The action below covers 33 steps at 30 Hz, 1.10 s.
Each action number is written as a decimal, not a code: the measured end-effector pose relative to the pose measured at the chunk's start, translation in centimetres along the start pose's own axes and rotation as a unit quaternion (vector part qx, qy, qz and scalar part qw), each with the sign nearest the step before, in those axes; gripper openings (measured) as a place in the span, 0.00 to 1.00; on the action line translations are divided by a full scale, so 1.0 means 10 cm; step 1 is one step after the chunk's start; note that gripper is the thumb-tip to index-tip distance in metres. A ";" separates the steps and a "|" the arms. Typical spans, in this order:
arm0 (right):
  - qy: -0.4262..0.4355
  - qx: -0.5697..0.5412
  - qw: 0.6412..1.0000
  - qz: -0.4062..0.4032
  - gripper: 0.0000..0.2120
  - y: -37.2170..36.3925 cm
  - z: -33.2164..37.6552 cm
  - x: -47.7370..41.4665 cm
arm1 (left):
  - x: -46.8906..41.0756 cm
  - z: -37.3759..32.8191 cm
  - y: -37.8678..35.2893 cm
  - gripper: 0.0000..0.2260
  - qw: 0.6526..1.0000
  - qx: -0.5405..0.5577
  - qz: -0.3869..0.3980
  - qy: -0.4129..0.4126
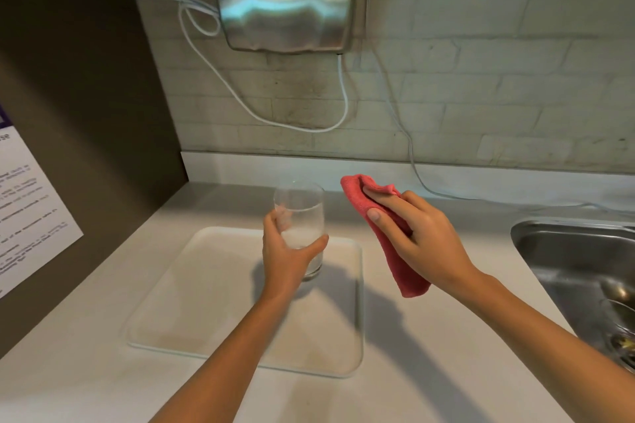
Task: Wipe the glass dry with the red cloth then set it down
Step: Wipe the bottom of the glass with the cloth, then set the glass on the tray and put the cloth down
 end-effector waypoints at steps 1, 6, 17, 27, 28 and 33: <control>-0.007 -0.004 1.000 -0.001 0.19 0.00 -0.02 0.01 | 0.01 0.04 0.01 0.32 1.000 -0.012 0.006 -0.001; -0.034 -0.026 0.999 0.002 0.16 -0.02 -0.10 0.08 | 0.08 0.29 0.08 0.35 0.999 -0.024 0.024 0.022; -0.055 -0.026 0.998 0.020 0.19 -0.14 -0.14 0.16 | 0.00 0.55 0.16 0.34 0.998 -0.023 0.038 0.053; -0.058 -0.033 0.998 0.009 0.18 -0.17 -0.06 0.10 | -0.06 0.57 0.14 0.35 0.995 -0.044 0.070 0.057; -0.061 -0.036 0.997 0.007 0.18 -0.18 -0.06 0.10 | -0.06 0.58 0.14 0.37 0.995 -0.045 0.068 0.061; -0.100 -0.047 0.994 -0.002 0.16 -0.26 -0.22 0.14 | -0.02 0.55 0.22 0.50 0.997 -0.053 0.023 0.055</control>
Point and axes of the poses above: each hand's wrist, its own x-axis away from the middle knuckle, its own y-axis out of the back of the hand, z = x × y, the point moved 8 cm from there along -x, towards the middle knuckle, and after that the axes turned 12 degrees about x, right-handed, at the moved point
